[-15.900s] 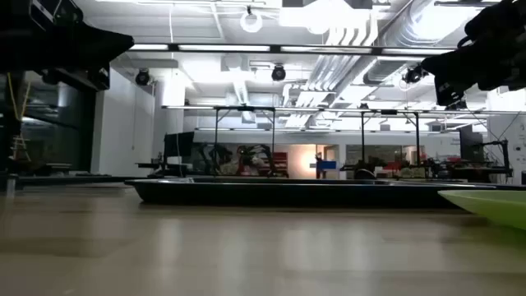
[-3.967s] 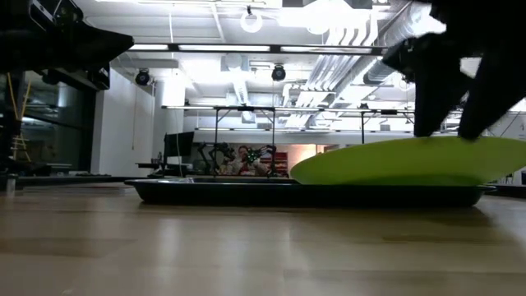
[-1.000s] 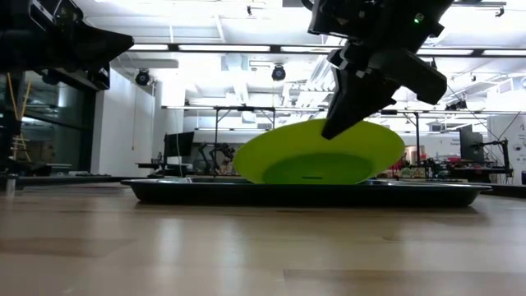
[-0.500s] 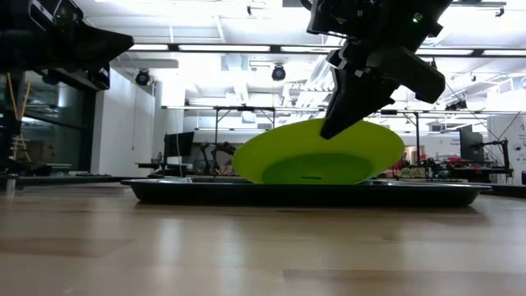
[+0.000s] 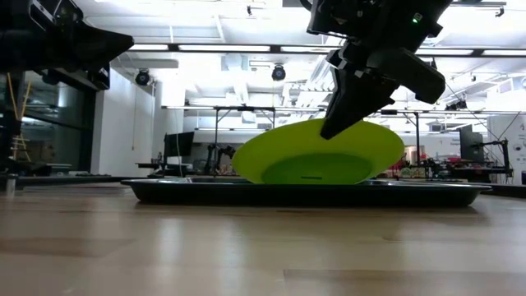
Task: Pick and place plate/cup/fork/spoon on tray
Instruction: Put the green plate on the black serving tray
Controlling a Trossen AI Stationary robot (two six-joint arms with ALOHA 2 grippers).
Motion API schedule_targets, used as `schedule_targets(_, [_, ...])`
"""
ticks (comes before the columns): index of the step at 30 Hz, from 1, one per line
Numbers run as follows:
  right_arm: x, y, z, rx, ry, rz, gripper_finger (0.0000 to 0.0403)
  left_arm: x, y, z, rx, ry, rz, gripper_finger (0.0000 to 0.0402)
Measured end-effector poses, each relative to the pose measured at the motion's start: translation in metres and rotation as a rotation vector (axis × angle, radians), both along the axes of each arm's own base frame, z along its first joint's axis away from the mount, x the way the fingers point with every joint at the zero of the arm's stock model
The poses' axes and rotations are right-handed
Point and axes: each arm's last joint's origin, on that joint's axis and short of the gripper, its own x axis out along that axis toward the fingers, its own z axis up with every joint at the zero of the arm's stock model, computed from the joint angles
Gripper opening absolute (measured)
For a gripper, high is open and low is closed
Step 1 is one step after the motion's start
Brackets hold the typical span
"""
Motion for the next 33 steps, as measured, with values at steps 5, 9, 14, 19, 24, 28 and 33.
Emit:
schedule_targets(5, [0.0,0.0,0.0,0.004,-0.002,-0.006,0.0,0.0,0.0,0.0,0.0,0.0,0.0,0.0003])
schedule_targets(9, [-0.0001,0.0,-0.0001,0.011,-0.007,-0.017,0.0,0.0,0.0,0.0001,0.0,0.0,0.0,0.0003])
schedule_targets(14, [0.0,0.0,0.0,0.013,-0.008,-0.019,0.0,0.0,0.0,0.0,0.0,0.0,0.0,0.0003])
schedule_targets(19, [0.0,0.0,0.0,0.013,-0.008,-0.019,0.0001,0.0,0.0,0.0,0.0,0.0,0.0,0.0003])
schedule_targets(24, [-0.0001,0.0,0.0,0.012,-0.008,-0.019,0.0001,0.0,0.0,0.0001,0.0,0.0,0.0,0.0003])
schedule_targets(28, [-0.0001,0.0,0.0,0.012,-0.008,-0.02,0.0001,0.0,0.0,0.0,0.0,0.0,0.0,0.0003])
schedule_targets(33, [-0.0001,0.0,0.0,0.012,-0.008,-0.02,0.0001,0.0,0.0,0.0,0.0,0.0,0.0,0.0003])
